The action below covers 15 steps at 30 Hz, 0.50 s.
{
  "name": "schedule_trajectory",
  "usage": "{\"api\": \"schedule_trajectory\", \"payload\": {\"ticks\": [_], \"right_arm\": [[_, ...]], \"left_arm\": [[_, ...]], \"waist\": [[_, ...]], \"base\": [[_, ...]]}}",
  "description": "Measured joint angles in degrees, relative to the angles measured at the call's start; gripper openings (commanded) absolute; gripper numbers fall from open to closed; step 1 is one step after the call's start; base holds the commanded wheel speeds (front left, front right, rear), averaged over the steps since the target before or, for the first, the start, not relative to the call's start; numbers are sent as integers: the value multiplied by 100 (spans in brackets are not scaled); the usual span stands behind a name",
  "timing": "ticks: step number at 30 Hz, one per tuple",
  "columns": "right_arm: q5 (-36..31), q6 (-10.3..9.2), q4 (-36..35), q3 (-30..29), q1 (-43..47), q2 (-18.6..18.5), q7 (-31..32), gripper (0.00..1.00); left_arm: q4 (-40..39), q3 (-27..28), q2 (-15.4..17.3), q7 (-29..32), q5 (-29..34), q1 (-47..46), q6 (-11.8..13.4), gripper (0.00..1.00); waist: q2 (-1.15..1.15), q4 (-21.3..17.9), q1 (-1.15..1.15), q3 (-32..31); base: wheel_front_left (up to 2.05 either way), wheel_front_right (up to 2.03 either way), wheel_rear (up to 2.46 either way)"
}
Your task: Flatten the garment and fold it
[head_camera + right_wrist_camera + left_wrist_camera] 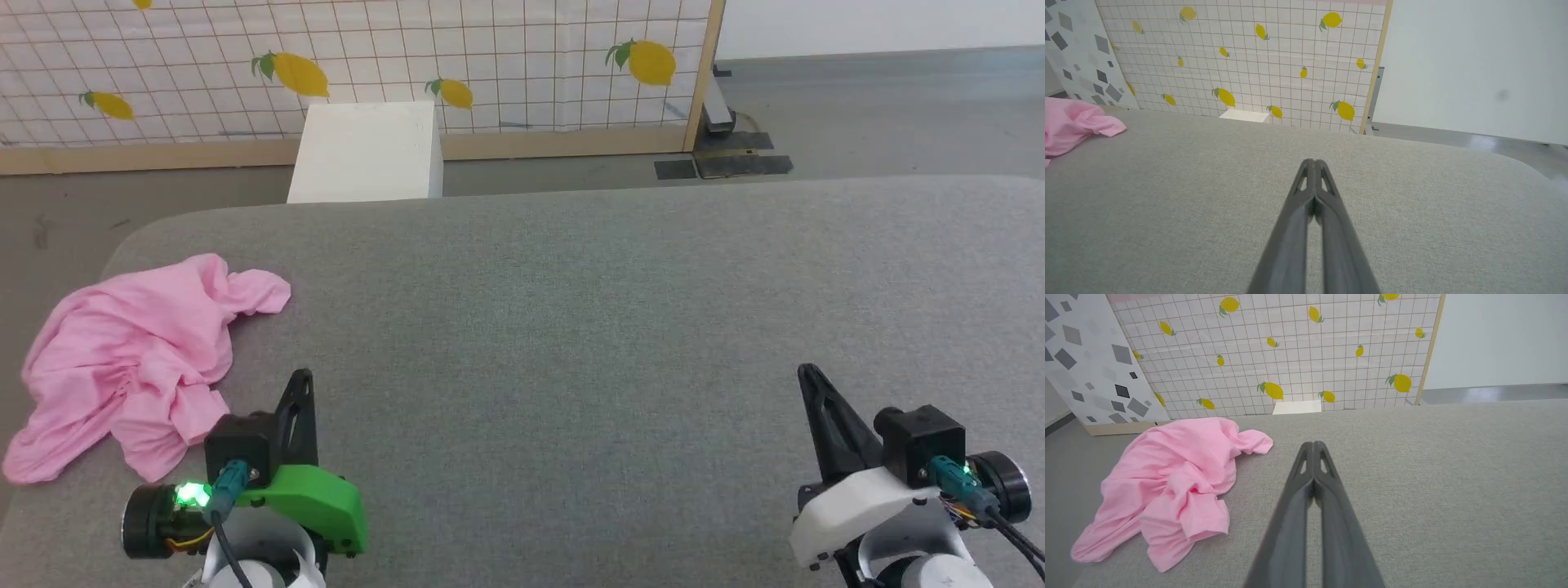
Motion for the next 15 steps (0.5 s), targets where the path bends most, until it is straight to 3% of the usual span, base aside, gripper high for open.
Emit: {"api": "schedule_trajectory", "payload": {"ticks": [15], "right_arm": [[0, 0, 0, 0, 0, 0, 0, 0]], "left_arm": [[0, 1, 0, 0, 0, 0, 0, 0]], "waist": [[0, 0, 0, 0]], "base": [[0, 0, 0]]}}
